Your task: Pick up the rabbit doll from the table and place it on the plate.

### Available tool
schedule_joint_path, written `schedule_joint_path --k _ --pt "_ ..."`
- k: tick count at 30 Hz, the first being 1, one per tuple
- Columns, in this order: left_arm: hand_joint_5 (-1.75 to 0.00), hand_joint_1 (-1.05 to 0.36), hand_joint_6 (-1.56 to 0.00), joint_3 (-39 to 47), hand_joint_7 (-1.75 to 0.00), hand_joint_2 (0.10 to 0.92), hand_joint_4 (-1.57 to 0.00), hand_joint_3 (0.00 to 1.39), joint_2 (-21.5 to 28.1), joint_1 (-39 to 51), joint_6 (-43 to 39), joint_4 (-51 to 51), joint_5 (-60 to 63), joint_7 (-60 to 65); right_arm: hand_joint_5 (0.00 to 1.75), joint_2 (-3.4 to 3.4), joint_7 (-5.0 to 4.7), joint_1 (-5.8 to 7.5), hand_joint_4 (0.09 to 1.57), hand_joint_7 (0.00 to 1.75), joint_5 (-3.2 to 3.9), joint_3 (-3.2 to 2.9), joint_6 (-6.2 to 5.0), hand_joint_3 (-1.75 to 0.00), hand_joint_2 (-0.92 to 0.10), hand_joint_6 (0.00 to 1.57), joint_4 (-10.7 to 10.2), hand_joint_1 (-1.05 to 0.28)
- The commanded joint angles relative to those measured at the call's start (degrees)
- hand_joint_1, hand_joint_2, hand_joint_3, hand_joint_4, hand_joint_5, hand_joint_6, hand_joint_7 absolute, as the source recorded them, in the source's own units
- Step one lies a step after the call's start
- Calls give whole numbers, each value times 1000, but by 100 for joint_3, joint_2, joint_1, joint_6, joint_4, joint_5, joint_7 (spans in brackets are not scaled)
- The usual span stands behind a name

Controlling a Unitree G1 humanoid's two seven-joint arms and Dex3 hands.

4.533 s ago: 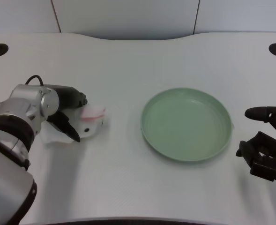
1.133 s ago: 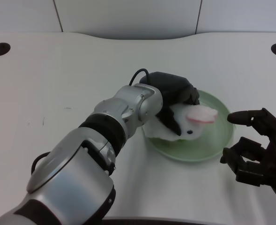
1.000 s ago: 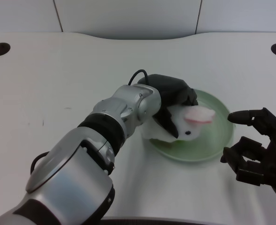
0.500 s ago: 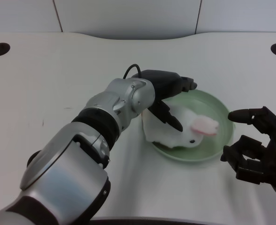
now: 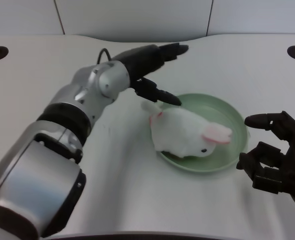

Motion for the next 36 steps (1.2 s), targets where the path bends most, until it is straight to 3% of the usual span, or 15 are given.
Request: schedule_joint_path --k 1,3,6,7,8,13,16,19,23,25,27,30,31,33,36 --pt "-170 -828 -42 274 -278 921 -27 149 357 227 -141 -51 -303 -363 1365 -84 -65 20 812 1275 -44 -55 154 -951 -505 592 -98 215" --pt "-269 -785 -8 473 -451 921 -5 157 534 367 -256 -75 -530 -551 1361 -94 -73 21 805 1263 -27 -65 218 -924 -524 596 -137 218" --pt "-308 -766 0 799 -512 921 0 163 634 594 -355 -129 -888 -775 1366 -102 -62 16 801 1258 -1 -79 259 -913 -532 601 -146 219" --pt "-545 -700 1 987 -560 921 1 207 685 741 -403 -163 -1100 -883 1371 -108 -51 15 801 1255 14 -88 269 -909 -536 600 -143 219" --pt "-630 -677 1 1115 -574 921 1 220 719 843 -434 -192 -1246 -962 1372 -112 -43 14 799 1253 25 -94 276 -907 -538 598 -142 220" --pt "-773 -642 -11 1510 -605 921 1 254 791 1260 -493 -383 -1723 -1142 1380 -136 -22 35 794 1250 22 -96 288 -899 -542 594 -174 218" --pt "-1136 -571 -50 2117 -724 921 1 296 862 2028 -559 -753 -2449 -1337 1386 -151 -5 67 811 1246 19 -99 304 -895 -539 603 -237 205" --pt "-1354 -540 -83 2478 -827 921 0 280 790 2574 -289 -1202 -3015 -1648 1380 -176 20 61 820 1243 -23 -94 149 -904 -522 623 -153 201" --pt "-1477 -536 -134 2798 -899 921 -28 250 583 3326 382 -2129 -3684 -1930 1368 -169 0 22 819 1231 28 -126 266 -916 -519 623 -152 188" --pt "-1555 -498 -167 2825 -934 921 -161 313 490 3858 696 -2822 -3871 -1883 1364 -166 -29 -8 810 1223 26 -134 331 -910 -526 611 -162 182" --pt "-1606 -471 -188 2846 -976 921 -225 340 421 4326 1060 -3464 -4026 -1790 1365 -161 -15 -25 811 1224 27 -147 225 -903 -527 610 -83 183" --pt "-1697 -432 -244 2932 -1051 921 -308 368 325 4904 1731 -4319 -4314 -1669 1360 -190 -36 -33 816 1222 -18 -137 316 -903 -533 611 -138 177" --pt "-1726 -432 -248 2937 -1078 921 -320 380 320 5048 1891 -4528 -4372 -1664 1357 -192 -16 -36 818 1220 2 -147 308 -900 -532 612 -129 171" --pt "-1741 -446 -241 2901 -1141 921 -359 387 337 5331 2086 -4892 -4324 -1570 1359 -178 51 -45 820 1224 64 -182 175 -907 -529 619 -46 173" --pt "-1746 -439 -292 2898 -1196 921 -420 419 344 5557 2259 -5122 -4290 -1474 1360 -161 50 -61 816 1231 89 -220 216 -920 -524 619 -24 184"
